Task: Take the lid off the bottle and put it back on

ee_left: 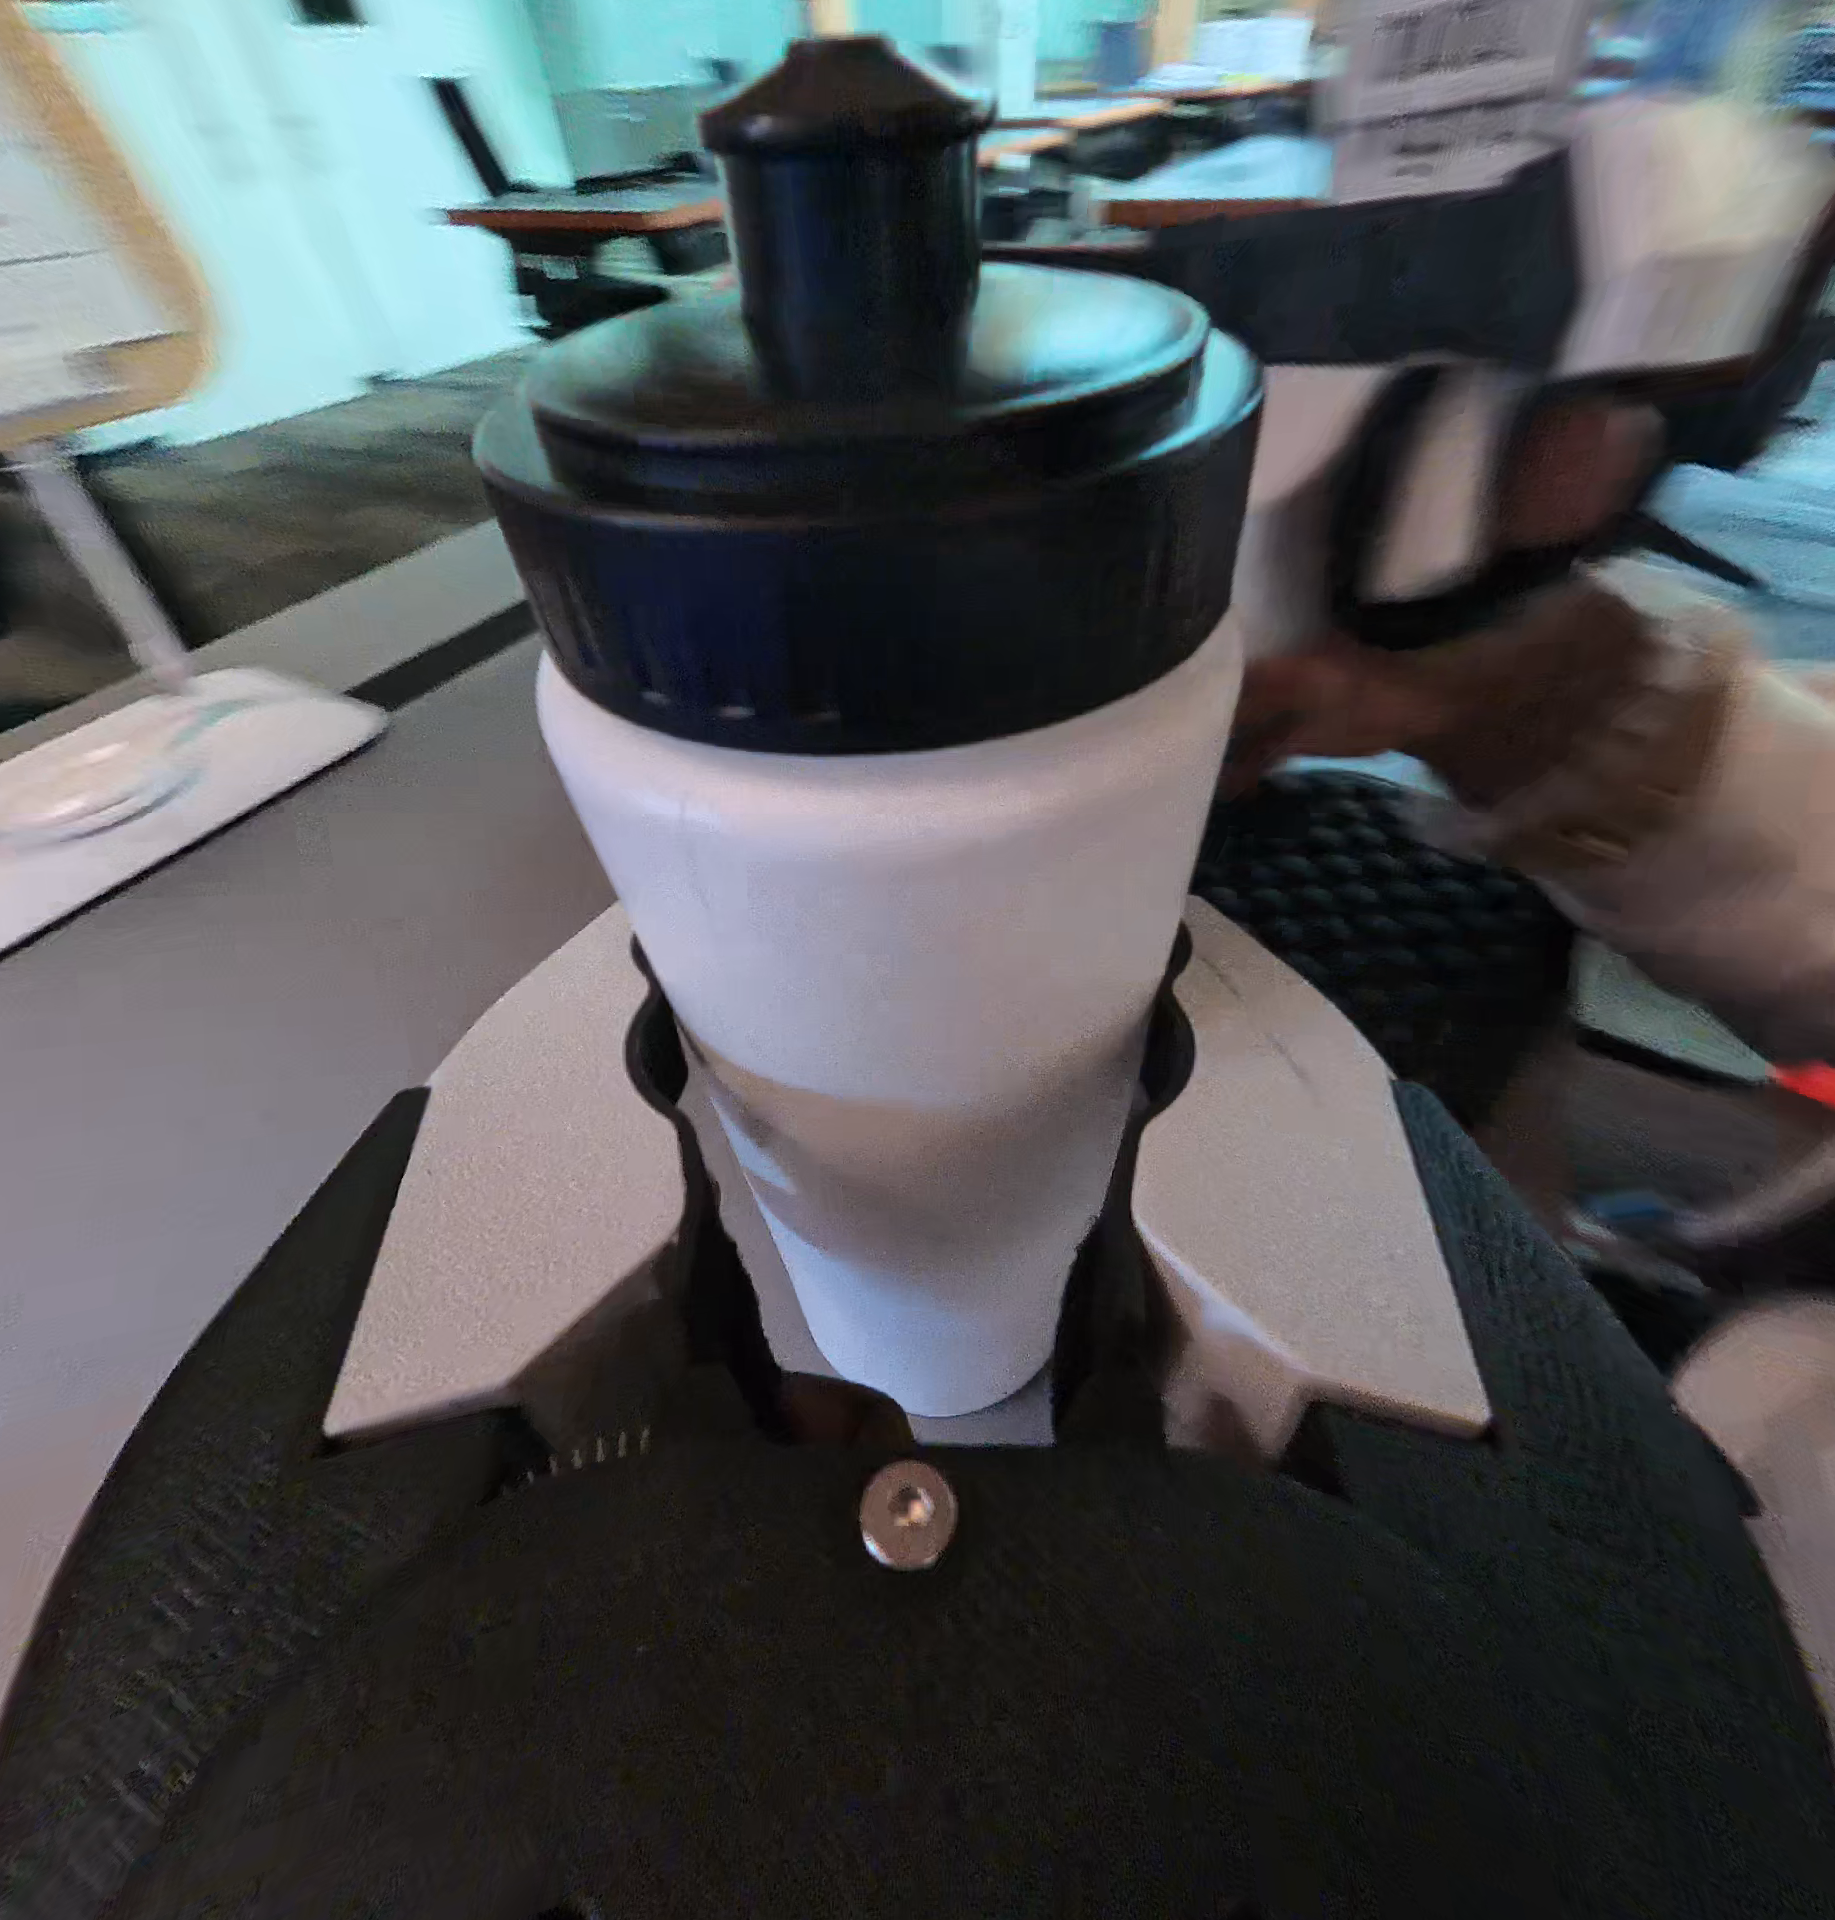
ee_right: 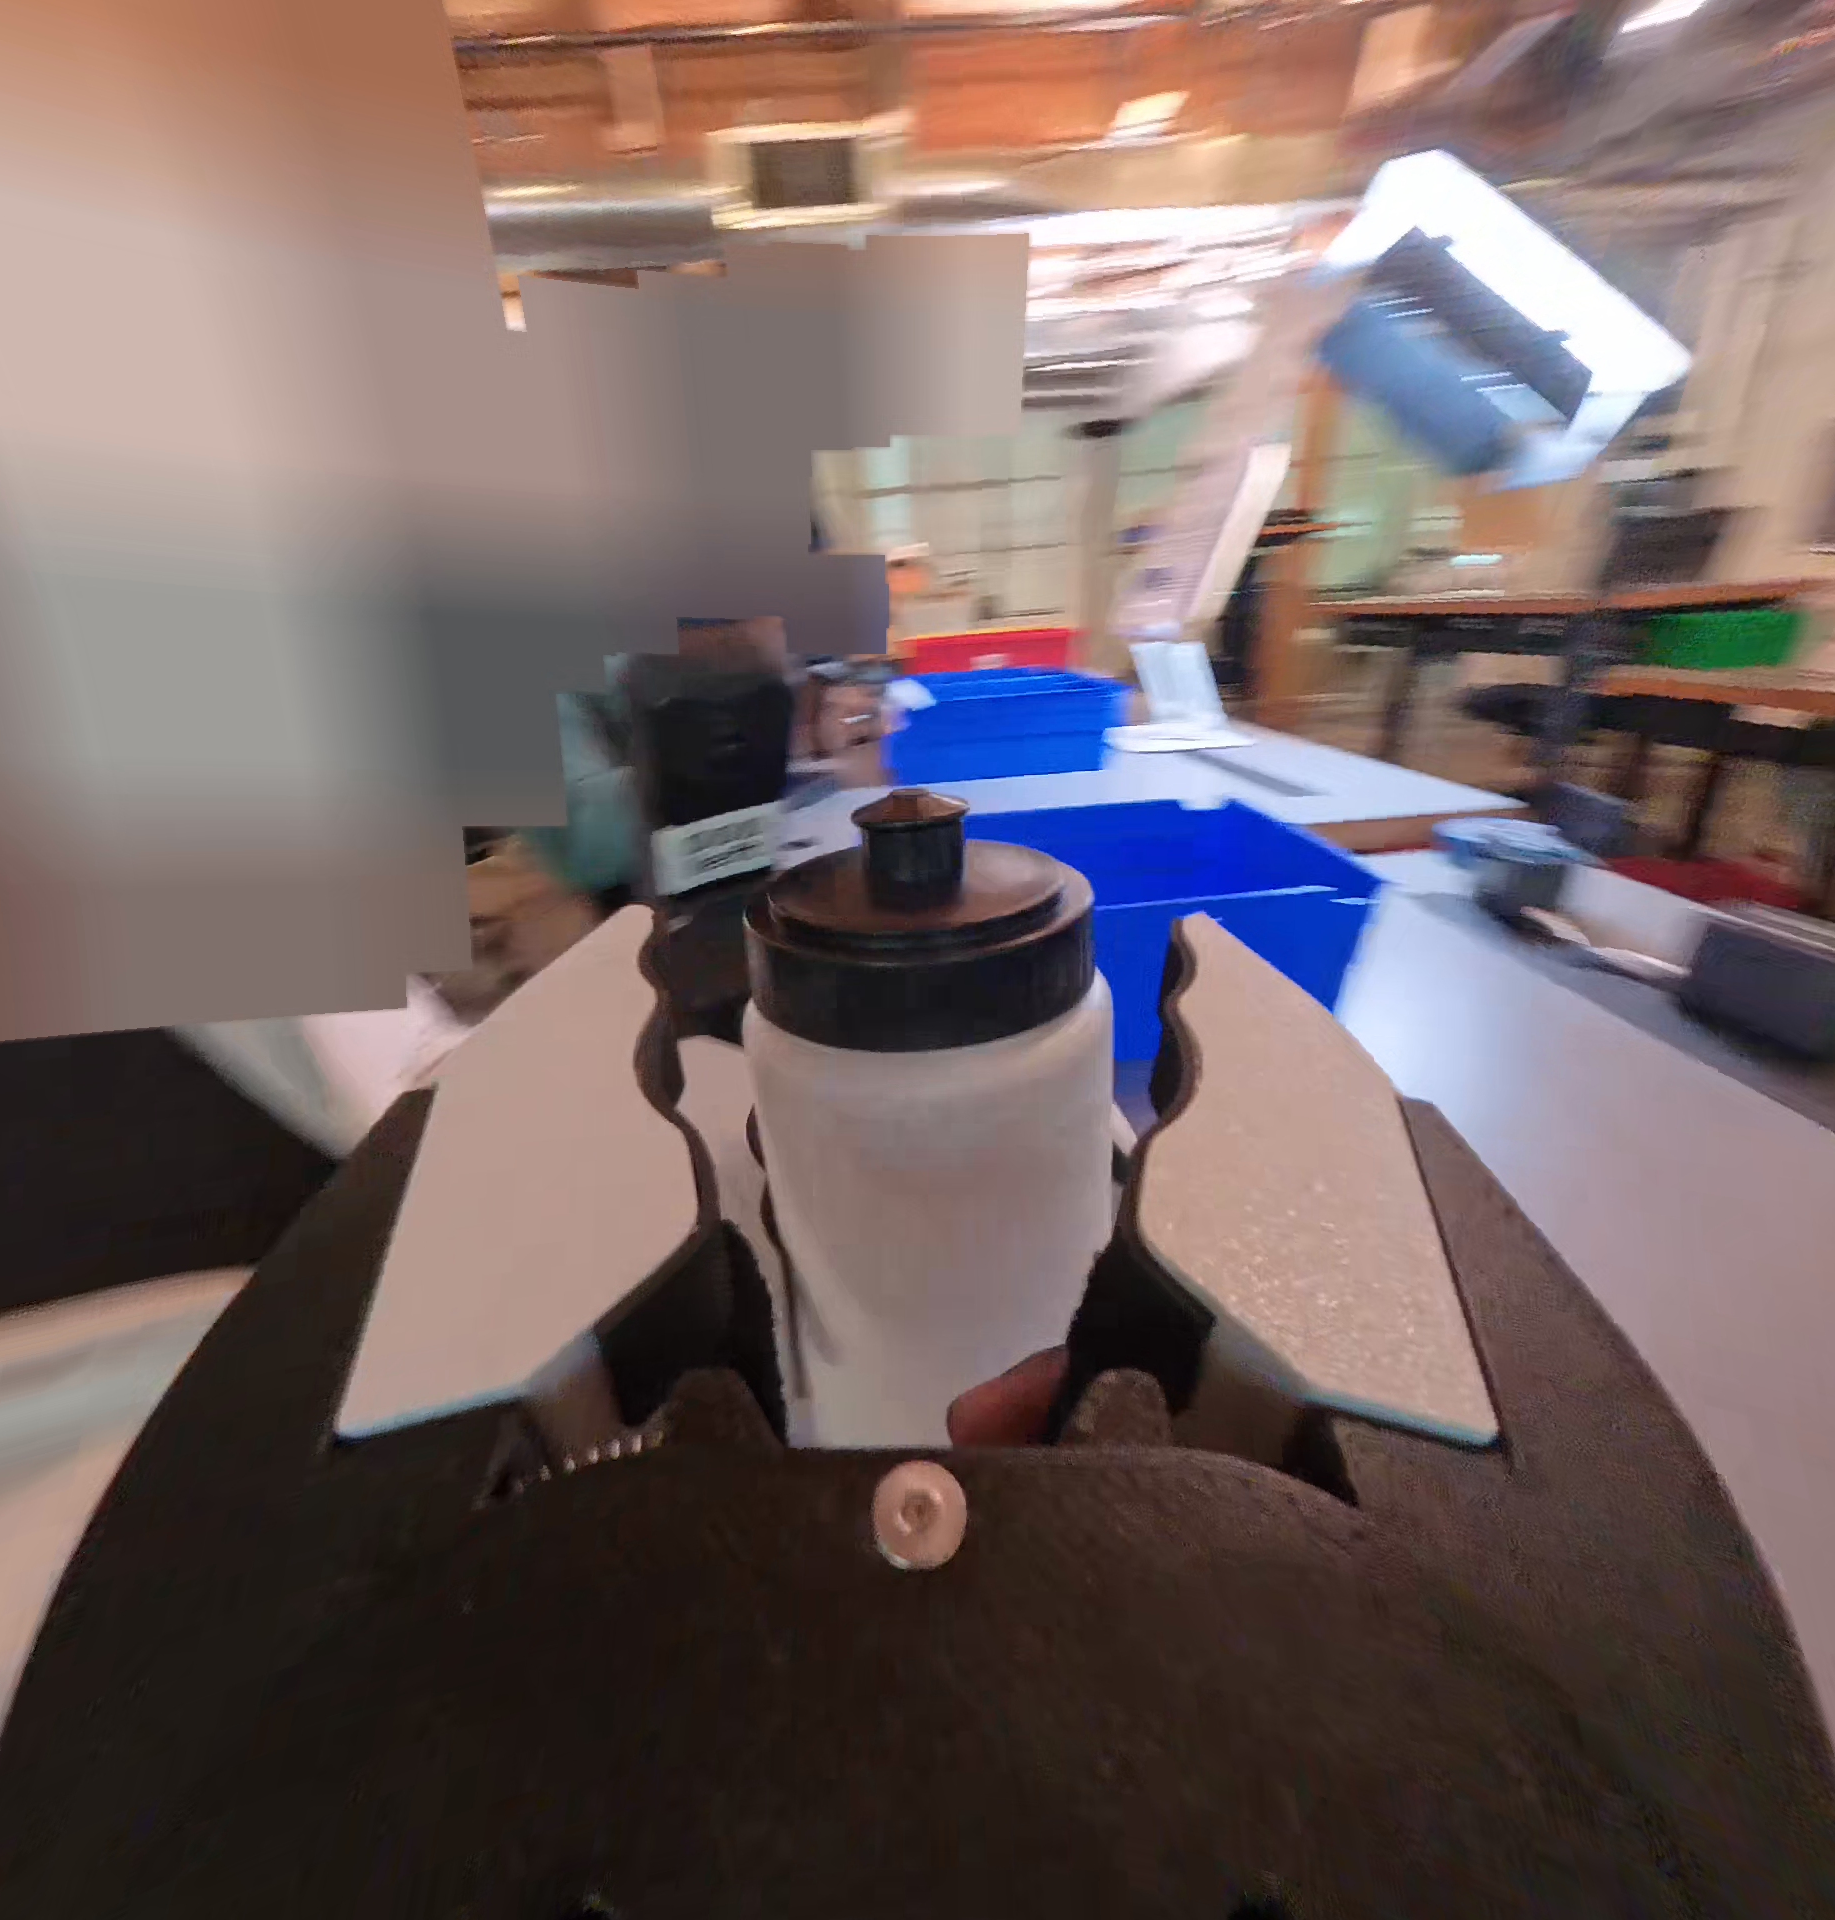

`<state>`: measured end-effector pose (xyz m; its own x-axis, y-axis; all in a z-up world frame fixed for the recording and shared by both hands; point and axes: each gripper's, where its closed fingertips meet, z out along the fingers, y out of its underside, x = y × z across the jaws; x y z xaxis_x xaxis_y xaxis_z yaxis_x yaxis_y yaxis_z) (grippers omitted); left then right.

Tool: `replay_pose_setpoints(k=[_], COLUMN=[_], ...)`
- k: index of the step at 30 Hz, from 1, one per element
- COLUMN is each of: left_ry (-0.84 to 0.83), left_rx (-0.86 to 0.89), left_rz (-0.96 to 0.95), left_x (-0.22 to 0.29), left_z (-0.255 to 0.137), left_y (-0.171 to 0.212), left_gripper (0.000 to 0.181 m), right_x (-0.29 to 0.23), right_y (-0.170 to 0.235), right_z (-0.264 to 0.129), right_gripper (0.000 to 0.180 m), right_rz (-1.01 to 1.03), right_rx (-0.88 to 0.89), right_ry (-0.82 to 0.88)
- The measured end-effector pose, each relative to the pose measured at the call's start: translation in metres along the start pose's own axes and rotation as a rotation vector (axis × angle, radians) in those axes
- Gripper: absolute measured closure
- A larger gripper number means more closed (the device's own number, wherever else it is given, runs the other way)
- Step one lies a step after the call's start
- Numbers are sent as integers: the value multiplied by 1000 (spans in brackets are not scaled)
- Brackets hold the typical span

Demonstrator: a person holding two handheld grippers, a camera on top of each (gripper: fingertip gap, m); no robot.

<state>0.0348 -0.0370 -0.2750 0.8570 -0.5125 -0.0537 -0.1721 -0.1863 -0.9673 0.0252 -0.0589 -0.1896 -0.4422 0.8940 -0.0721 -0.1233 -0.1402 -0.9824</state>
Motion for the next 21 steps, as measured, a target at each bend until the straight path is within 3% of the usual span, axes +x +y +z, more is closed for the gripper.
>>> replay_pose_setpoints(k=[4,9,14,18,21], left_ry=[-210,-185,97,403,440], left_rx=[17,8,16,-3,2], left_rz=[-3,40,44,69,78], left_x=[-9,-1,15,42,48], left_z=[-3,-1,-4,-15,-17], left_y=[0,-1,0,2,2], left_gripper=[92,93,93,93,93], right_x=[-4,0,-8,-29,-39], right_y=[-3,5,8,9,7], right_z=[5,14,16,13,11], right_gripper=[89,99,106,106,106], right_rz=[-89,-292,-214,-72,-46], right_rx=[17,-123,-161,-132,-84], right_ry=[322,483,221,-159,-301])
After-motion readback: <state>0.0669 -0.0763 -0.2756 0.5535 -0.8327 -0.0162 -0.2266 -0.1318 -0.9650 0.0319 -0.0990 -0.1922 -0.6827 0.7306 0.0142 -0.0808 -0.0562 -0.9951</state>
